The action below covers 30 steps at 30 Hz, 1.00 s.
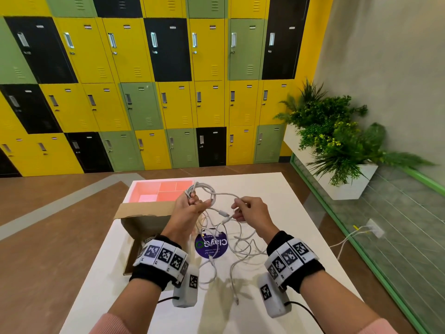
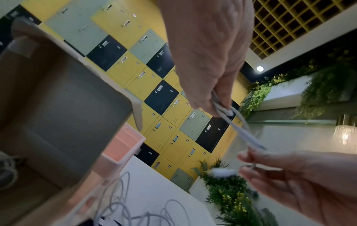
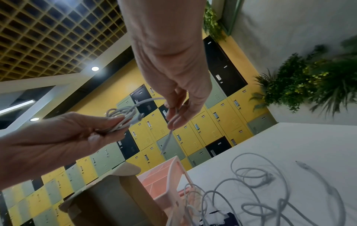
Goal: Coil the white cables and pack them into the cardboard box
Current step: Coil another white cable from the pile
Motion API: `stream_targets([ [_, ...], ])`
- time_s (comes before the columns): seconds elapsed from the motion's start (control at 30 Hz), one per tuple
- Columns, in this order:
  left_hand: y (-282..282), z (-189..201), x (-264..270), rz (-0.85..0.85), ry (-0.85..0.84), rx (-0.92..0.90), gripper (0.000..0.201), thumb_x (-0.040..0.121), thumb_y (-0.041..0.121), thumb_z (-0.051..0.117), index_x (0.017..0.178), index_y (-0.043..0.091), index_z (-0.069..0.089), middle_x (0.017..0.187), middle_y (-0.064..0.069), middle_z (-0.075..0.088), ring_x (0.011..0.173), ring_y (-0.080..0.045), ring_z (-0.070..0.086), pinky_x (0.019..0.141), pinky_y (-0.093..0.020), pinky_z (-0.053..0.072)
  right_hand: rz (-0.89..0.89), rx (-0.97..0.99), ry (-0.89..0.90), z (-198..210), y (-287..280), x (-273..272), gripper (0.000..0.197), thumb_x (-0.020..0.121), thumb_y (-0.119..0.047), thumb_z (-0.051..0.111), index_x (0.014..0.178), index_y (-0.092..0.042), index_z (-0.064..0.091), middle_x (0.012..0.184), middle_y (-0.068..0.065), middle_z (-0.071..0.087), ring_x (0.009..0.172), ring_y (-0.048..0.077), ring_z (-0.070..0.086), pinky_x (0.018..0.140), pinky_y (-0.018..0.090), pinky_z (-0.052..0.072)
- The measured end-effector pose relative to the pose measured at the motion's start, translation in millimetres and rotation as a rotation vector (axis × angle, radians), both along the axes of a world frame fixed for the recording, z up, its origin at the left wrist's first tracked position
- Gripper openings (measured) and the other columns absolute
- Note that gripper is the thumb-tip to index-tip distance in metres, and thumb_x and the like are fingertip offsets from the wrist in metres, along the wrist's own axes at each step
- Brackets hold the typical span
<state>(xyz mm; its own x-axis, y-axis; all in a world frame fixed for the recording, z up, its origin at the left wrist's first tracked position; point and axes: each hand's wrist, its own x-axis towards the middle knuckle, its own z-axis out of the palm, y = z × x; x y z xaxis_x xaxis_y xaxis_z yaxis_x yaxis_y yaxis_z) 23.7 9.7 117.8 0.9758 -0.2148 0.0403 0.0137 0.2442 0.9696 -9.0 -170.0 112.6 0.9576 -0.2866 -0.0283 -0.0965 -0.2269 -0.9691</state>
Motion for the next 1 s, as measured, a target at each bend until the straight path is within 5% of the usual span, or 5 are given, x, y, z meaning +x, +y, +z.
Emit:
stream_targets([
  [0.33, -0.5, 3.1, -5.4, -0.233, 0.069, -0.03, 0.039, 0.081, -0.017, 0.057, 0.07, 0.014, 0.035, 0.063, -0.004, 0.041, 0.064, -0.016, 0.059, 0.077, -0.026, 0.056, 0.067, 0.761, -0.016, 0.4, 5.9, -0.8, 0.029, 0.101, -0.017, 0.04, 0.083, -0.005, 0.058, 0.062, 0.002, 0.07, 0.059, 0.006, 0.068, 0.059, 0.017, 0.055],
  [0.57, -3.1, 9.5, -13.9, -0.352, 0.123, -0.106, 0.032, 0.082, 0.01, 0.063, 0.108, -0.007, 0.058, 0.102, -0.019, 0.069, 0.093, -0.025, 0.068, 0.082, -0.027, 0.056, 0.189, 0.613, 0.179, 1.6, 7.2, -3.2, 0.022, 0.099, -0.028, 0.046, 0.088, -0.021, 0.063, 0.073, -0.008, 0.064, 0.063, 0.002, 0.059, 0.058, 0.02, 0.036],
  [0.73, -10.3, 9.2, -16.8, -0.33, 0.227, -0.137, 0.026, 0.083, 0.032, 0.069, 0.091, 0.009, 0.058, 0.059, 0.003, 0.047, 0.05, -0.006, 0.043, 0.063, -0.02, 0.052, 0.275, 0.611, 0.213, -1.9, 13.4, -5.2, 0.016, 0.096, -0.023, 0.054, 0.089, -0.02, 0.068, 0.067, -0.009, 0.06, 0.056, 0.004, 0.044, 0.053, 0.02, 0.027],
  [0.83, -13.1, 9.9, -19.3, -0.283, 0.399, -0.278, 0.033, 0.085, 0.04, 0.062, 0.07, 0.014, 0.047, 0.057, 0.003, 0.026, 0.049, -0.009, 0.03, 0.052, -0.023, 0.049, 0.326, 0.629, 0.171, 5.6, 17.5, -8.4, 0.019, 0.096, -0.011, 0.049, 0.091, -0.017, 0.067, 0.063, -0.008, 0.06, 0.055, 0.005, 0.039, 0.053, 0.019, 0.028],
  [1.0, -18.3, 11.0, -23.3, -0.31, 0.277, -0.234, 0.018, 0.084, 0.015, 0.061, 0.093, -0.001, 0.058, 0.055, 0.002, 0.044, 0.049, -0.007, 0.039, 0.056, -0.021, 0.051, 0.351, 0.548, 0.106, 6.9, 19.1, -7.4, 0.006, 0.093, -0.011, 0.055, 0.089, -0.015, 0.055, 0.066, -0.001, 0.049, 0.051, 0.003, 0.038, 0.047, 0.014, 0.032],
])
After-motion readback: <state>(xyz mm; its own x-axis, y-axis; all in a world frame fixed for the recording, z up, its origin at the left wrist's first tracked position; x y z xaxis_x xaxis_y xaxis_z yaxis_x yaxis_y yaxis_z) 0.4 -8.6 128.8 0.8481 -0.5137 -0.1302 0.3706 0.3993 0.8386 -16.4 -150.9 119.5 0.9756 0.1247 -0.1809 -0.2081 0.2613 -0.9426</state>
